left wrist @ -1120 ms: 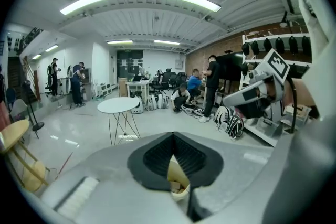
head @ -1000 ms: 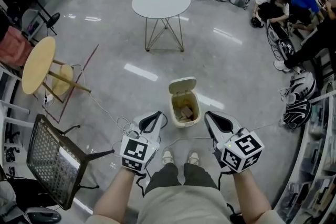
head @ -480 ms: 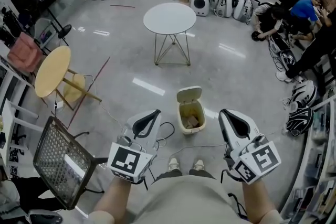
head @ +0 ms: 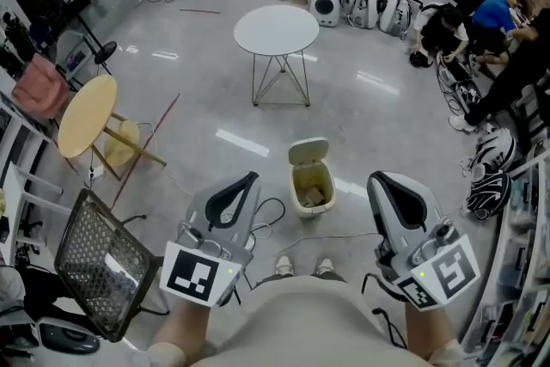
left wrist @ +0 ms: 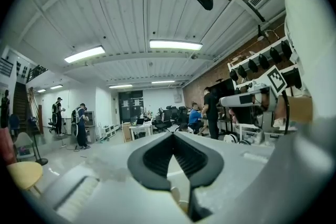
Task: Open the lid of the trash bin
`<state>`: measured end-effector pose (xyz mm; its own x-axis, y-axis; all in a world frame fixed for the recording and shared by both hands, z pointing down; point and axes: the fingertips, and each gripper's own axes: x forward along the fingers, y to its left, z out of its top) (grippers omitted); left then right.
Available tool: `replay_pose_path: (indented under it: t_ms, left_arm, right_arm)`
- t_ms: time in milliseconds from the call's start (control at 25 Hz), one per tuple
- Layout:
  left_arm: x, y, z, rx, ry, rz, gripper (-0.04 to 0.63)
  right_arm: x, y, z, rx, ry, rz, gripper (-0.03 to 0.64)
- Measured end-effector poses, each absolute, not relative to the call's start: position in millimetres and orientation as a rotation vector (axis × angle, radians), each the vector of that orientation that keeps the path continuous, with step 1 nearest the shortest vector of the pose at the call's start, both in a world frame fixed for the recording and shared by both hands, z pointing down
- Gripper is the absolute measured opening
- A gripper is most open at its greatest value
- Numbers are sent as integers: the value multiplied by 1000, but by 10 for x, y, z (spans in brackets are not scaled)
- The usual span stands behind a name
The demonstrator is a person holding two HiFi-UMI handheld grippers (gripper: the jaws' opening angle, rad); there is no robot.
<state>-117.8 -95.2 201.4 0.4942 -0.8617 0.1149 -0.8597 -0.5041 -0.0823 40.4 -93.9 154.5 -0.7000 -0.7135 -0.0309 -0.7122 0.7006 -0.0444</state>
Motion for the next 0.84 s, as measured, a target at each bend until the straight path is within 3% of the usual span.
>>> replay_pose_path:
  t_ms: [840]
  left_arm:
    - [-1363, -1118, 1920, -2683, 1562, -202, 2]
  right_arm:
    - [120, -1170, 1582, -1145, 2892, -66, 3]
